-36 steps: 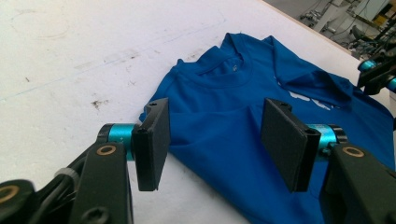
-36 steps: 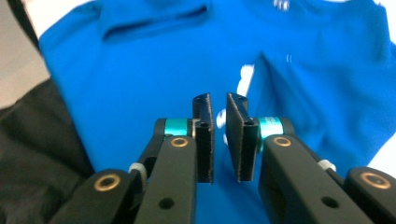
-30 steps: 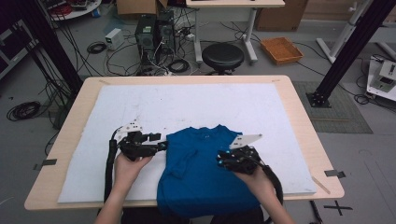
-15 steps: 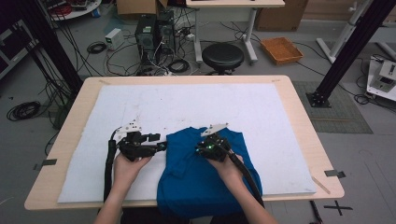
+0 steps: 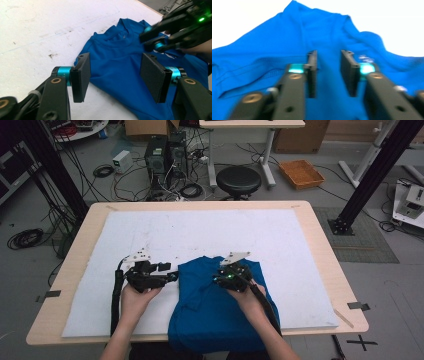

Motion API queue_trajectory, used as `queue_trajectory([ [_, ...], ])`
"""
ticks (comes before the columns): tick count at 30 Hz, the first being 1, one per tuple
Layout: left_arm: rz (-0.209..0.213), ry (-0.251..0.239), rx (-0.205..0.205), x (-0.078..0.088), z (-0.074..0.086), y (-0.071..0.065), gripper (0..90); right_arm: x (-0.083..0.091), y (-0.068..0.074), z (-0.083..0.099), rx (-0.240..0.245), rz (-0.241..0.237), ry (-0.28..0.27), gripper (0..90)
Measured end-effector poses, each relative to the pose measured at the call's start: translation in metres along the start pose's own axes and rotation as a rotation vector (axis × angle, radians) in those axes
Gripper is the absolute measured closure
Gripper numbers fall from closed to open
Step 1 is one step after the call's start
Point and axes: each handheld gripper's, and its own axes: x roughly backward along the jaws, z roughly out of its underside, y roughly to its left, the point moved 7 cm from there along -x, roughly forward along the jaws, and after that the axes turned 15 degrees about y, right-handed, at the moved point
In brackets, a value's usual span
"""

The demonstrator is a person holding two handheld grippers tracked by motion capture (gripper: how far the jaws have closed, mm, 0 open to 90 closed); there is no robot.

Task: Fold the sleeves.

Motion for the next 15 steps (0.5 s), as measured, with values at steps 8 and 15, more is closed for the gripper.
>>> queue_trajectory([
  [8, -0.014, -0.039, -0.006, 0.013, -0.006, 0.001, 40.4, 0.079, -0.050, 0.023, -0.119, 0.021, -0.214, 44.3],
  [15, -0.054, -0.054, -0.025, 0.020, -0.010, 0.003, 38.6, 0.119, -0.098, 0.055, -0.227, 0.086, -0.300, 40.4],
])
